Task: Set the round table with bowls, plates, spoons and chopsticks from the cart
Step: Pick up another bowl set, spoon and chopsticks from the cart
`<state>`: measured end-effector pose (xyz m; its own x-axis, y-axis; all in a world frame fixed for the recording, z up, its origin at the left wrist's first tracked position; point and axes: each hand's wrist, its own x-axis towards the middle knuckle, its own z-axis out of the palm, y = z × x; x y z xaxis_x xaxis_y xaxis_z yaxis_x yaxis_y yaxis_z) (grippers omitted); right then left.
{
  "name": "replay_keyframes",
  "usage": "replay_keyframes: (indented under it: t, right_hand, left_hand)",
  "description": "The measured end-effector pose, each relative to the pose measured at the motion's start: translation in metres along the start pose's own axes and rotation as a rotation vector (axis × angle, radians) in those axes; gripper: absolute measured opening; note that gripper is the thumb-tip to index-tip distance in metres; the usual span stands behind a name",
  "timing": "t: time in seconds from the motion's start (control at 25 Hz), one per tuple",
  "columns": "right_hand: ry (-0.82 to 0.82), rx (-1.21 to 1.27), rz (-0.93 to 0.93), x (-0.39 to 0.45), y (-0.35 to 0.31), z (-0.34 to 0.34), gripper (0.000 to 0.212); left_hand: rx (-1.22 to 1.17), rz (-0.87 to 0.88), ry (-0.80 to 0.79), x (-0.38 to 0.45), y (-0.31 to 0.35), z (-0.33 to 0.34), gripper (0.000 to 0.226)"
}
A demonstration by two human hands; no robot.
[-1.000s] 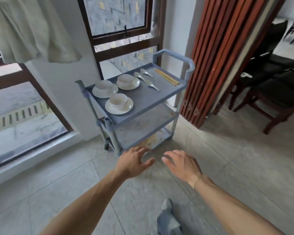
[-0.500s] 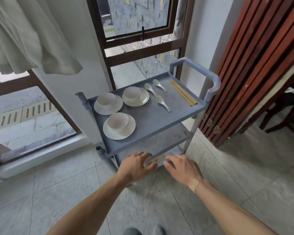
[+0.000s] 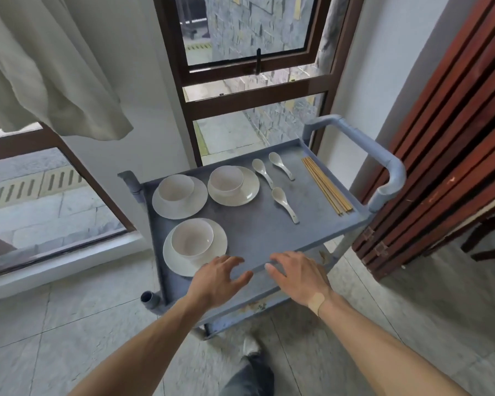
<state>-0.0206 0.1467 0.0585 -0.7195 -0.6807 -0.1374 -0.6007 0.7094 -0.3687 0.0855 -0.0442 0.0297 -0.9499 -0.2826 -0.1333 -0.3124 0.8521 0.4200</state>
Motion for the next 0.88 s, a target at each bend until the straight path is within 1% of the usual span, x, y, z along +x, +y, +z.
replay_keyframes:
  t: [0.12, 0.24, 0.32, 0.44, 0.48, 0.56, 0.64, 0.68, 0.76, 0.88]
  right_hand:
    - [-0.05, -0.039, -0.035, 0.048, 0.0, -0.003, 0.05]
    - [-0.122, -0.067, -0.08, 0.087, -0.008, 0.0, 0.05]
    - [-0.177, -0.075, -0.118, 0.109, -0.017, 0.006, 0.05]
    - [-0.246, -0.064, -0.164, 0.134, -0.031, 0.016, 0.049]
    - [-0.273, -0.065, -0.179, 0.142, -0.035, 0.019, 0.048]
    - [-0.321, -0.076, -0.215, 0.157, -0.043, 0.026, 0.048]
    - [-0.349, -0.09, -0.244, 0.17, -0.048, 0.033, 0.048]
    - [-0.363, -0.1, -0.254, 0.175, -0.05, 0.037, 0.048]
    - [-0.393, -0.12, -0.269, 0.187, -0.055, 0.043, 0.049]
    - [-0.467, -0.1, -0.242, 0.202, -0.056, 0.048, 0.047]
  left_hand:
    - [-0.053, -0.066, 0.018, 0.027, -0.014, -0.001, 0.072]
    - [-0.094, -0.101, 0.05, 0.039, -0.024, -0.007, 0.061]
    - [-0.156, -0.149, 0.117, 0.04, -0.033, -0.011, 0.052]
    - [-0.272, -0.217, 0.269, 0.032, -0.045, -0.021, 0.04]
    - [-0.287, -0.254, 0.331, 0.028, -0.052, -0.022, 0.035]
    - [-0.315, -0.393, 0.448, 0.019, -0.067, -0.025, 0.027]
    - [-0.325, -0.566, 0.497, 0.01, -0.078, -0.025, 0.021]
    - [-0.311, -0.647, 0.483, 0.005, -0.083, -0.023, 0.02]
    - [-0.283, -0.807, 0.403, 0.001, -0.086, -0.016, 0.02]
    - [-0.268, -0.983, 0.281, 0.001, -0.079, -0.004, 0.024]
